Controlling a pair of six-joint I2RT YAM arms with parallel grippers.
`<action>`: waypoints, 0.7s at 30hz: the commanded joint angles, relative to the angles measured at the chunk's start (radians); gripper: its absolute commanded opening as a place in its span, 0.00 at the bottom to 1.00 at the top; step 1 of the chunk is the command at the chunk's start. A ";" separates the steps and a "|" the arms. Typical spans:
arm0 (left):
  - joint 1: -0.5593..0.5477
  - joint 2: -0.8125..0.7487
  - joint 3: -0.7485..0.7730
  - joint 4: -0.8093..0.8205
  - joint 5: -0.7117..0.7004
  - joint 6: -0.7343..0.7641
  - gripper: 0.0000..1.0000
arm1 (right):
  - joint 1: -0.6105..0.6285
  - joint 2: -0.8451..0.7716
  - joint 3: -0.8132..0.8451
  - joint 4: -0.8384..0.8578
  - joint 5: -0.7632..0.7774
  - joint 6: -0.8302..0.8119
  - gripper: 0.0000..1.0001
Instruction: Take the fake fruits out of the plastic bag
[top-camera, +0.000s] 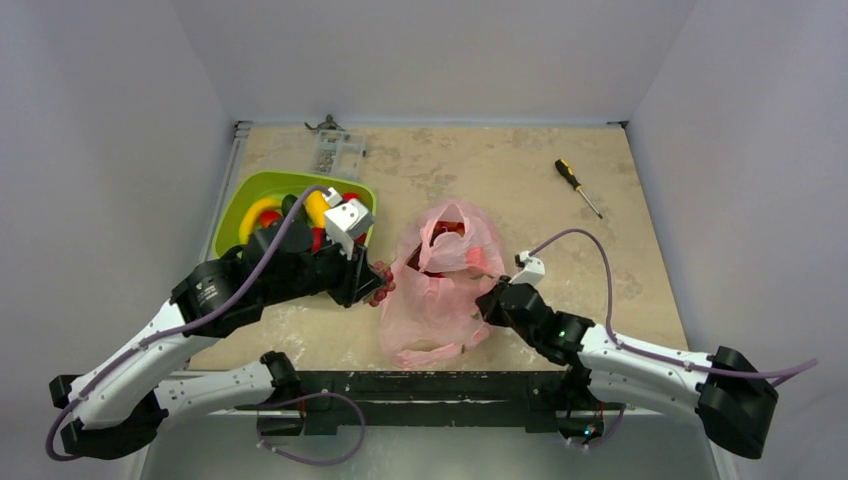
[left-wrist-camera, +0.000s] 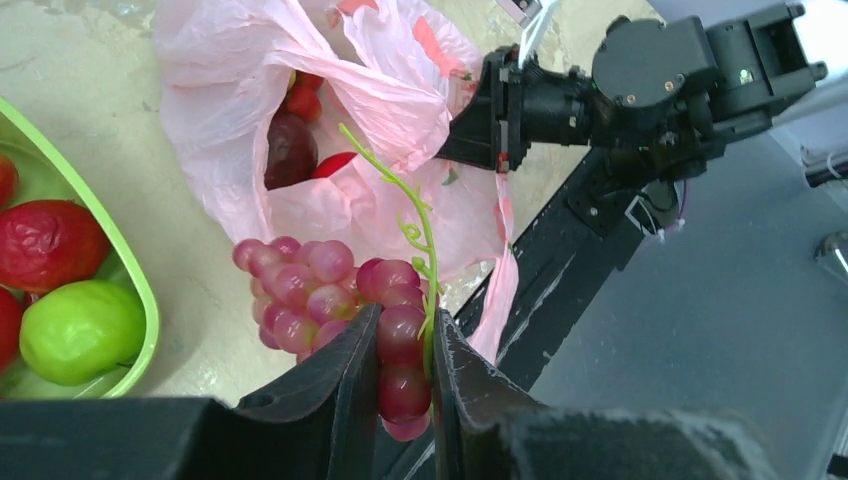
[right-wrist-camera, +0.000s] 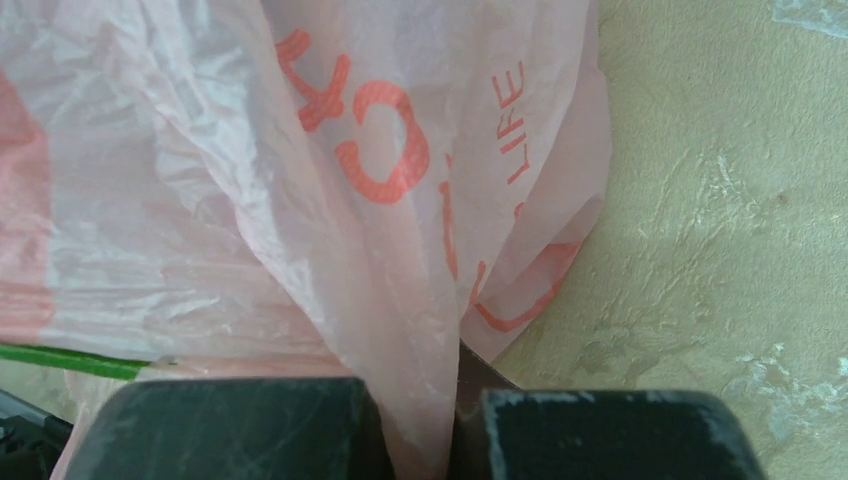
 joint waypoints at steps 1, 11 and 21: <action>0.006 -0.007 0.004 -0.067 0.023 0.057 0.00 | 0.000 0.006 0.035 -0.005 0.040 -0.005 0.00; 0.224 0.079 0.080 -0.208 -0.481 0.107 0.00 | 0.000 0.027 0.054 -0.007 0.034 -0.011 0.00; 0.453 0.369 0.129 0.067 -0.741 0.312 0.00 | 0.000 0.055 0.082 -0.015 0.034 -0.018 0.00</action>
